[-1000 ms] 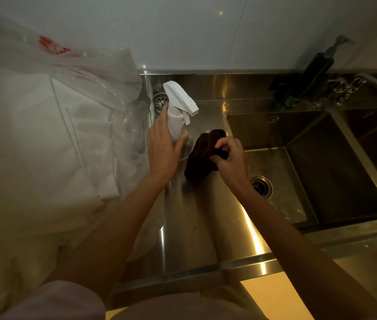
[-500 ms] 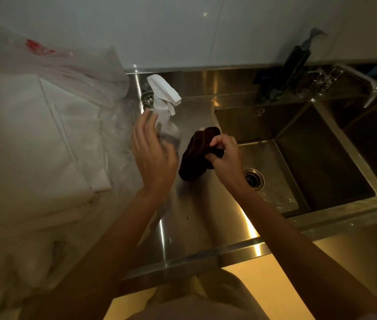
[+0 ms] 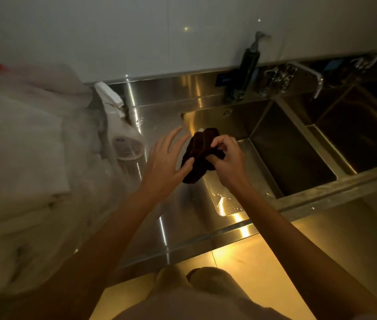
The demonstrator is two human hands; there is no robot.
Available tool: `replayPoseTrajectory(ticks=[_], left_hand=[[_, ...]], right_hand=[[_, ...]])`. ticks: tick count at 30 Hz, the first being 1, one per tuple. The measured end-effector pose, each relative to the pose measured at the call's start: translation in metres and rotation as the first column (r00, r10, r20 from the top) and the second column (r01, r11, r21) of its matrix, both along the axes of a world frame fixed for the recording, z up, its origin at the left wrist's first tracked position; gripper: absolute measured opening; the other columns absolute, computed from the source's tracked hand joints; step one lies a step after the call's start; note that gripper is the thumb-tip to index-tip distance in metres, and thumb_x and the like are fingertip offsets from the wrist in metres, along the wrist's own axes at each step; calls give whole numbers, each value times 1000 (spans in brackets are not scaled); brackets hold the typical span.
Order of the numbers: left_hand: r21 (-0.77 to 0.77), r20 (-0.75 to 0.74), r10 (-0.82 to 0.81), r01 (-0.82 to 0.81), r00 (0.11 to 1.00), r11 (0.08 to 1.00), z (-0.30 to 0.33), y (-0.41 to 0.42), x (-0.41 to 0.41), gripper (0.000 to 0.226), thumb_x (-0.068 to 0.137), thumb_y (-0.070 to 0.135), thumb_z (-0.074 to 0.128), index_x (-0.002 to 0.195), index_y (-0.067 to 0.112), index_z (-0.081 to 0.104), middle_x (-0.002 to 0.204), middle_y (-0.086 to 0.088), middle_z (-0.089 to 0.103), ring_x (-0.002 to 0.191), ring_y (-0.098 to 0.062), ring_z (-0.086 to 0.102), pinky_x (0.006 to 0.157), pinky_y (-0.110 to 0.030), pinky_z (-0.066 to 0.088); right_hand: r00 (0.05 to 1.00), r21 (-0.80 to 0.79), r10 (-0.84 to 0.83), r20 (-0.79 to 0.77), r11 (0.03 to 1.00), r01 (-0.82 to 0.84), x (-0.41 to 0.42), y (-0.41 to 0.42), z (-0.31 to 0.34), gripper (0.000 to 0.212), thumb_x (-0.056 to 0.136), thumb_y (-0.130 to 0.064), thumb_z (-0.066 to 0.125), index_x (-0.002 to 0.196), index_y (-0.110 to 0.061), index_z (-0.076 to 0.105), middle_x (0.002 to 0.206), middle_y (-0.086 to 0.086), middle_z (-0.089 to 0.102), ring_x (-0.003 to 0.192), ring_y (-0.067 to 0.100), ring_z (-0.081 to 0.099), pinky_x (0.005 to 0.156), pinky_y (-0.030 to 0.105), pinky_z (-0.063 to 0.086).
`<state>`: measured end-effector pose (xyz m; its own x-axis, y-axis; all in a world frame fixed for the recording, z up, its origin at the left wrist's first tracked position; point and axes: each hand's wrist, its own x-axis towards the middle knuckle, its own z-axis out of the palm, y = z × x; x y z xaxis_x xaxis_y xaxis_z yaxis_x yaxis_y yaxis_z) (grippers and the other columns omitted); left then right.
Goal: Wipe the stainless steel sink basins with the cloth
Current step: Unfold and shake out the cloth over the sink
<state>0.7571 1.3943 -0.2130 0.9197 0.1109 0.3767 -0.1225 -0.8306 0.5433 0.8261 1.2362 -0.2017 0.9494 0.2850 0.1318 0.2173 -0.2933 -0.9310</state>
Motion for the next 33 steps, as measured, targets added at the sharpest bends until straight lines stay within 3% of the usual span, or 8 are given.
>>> replayPoseTrajectory(ticks=[5, 9, 12, 17, 21, 25, 28, 33], left_hand=[[13, -118, -186, 189, 976, 982, 11, -57, 34, 72, 89, 53, 55, 150, 27, 27, 157, 2, 22, 141, -17, 26, 111, -43, 25], [-267, -246, -299, 232, 922, 935, 24, -109, 60, 79, 82, 55, 62, 149, 30, 27, 154, 8, 26, 136, -11, 34, 110, -37, 34], [-322, -277, -368, 275, 888, 906, 28, -142, 76, 81, 79, 52, 68, 147, 28, 31, 146, 9, 37, 129, -8, 41, 107, -38, 41], [-272, -288, -438, 366, 852, 890, 26, -173, 95, 88, 74, 43, 77, 147, 30, 30, 145, 12, 35, 128, -3, 39, 106, -31, 41], [-253, -260, -417, 355, 871, 900, 26, -191, 105, 87, 71, 34, 81, 144, 32, 34, 139, 11, 40, 123, -6, 44, 101, -37, 47], [-549, -315, -474, 250, 822, 798, 36, -193, 111, 94, 60, 50, 81, 141, 34, 38, 140, 11, 44, 121, -9, 51, 96, -34, 50], [-699, -289, -522, 196, 802, 688, 42, -188, 114, 75, 72, 45, 70, 140, 25, 43, 136, 4, 50, 113, -13, 62, 94, -38, 53], [-674, -295, -586, 270, 755, 687, 48, -177, 119, 46, 89, 25, 63, 134, 20, 51, 125, 3, 58, 107, -11, 64, 86, -34, 57]], right_hand=[[998, -8, -37, 54, 999, 38, 14, -64, 6, 36, 78, 6, 64, 86, -28, 50, 104, -4, 50, 102, 12, 55, 84, 26, 52], [989, -21, -82, 124, 996, 85, 21, -116, 1, 33, 78, 4, 63, 88, -25, 52, 100, -11, 48, 95, -5, 51, 79, 11, 48], [983, 5, -114, 140, 993, 114, 25, -149, -4, 32, 79, 4, 62, 90, -24, 52, 101, -10, 49, 95, -7, 50, 77, 6, 46], [979, 32, -156, 132, 988, 153, 35, -187, -3, 36, 77, 4, 64, 88, -28, 52, 103, -6, 50, 96, 3, 52, 75, 16, 51], [984, 57, -145, 104, 989, 140, 38, -205, 0, 38, 77, 2, 66, 92, -30, 52, 107, -6, 52, 100, 8, 55, 79, 31, 57], [980, 66, -147, 132, 988, 139, 38, -215, 1, 38, 78, 2, 65, 97, -27, 52, 107, -7, 53, 103, 14, 57, 80, 43, 57], [972, 89, -182, 152, 981, 170, 36, -214, 0, 37, 79, 5, 65, 98, -24, 53, 107, -5, 53, 103, 18, 58, 78, 47, 57], [955, 83, -200, 219, 979, 186, 24, -206, 0, 39, 80, 7, 64, 100, -25, 52, 109, -6, 53, 104, 13, 57, 82, 38, 58]])
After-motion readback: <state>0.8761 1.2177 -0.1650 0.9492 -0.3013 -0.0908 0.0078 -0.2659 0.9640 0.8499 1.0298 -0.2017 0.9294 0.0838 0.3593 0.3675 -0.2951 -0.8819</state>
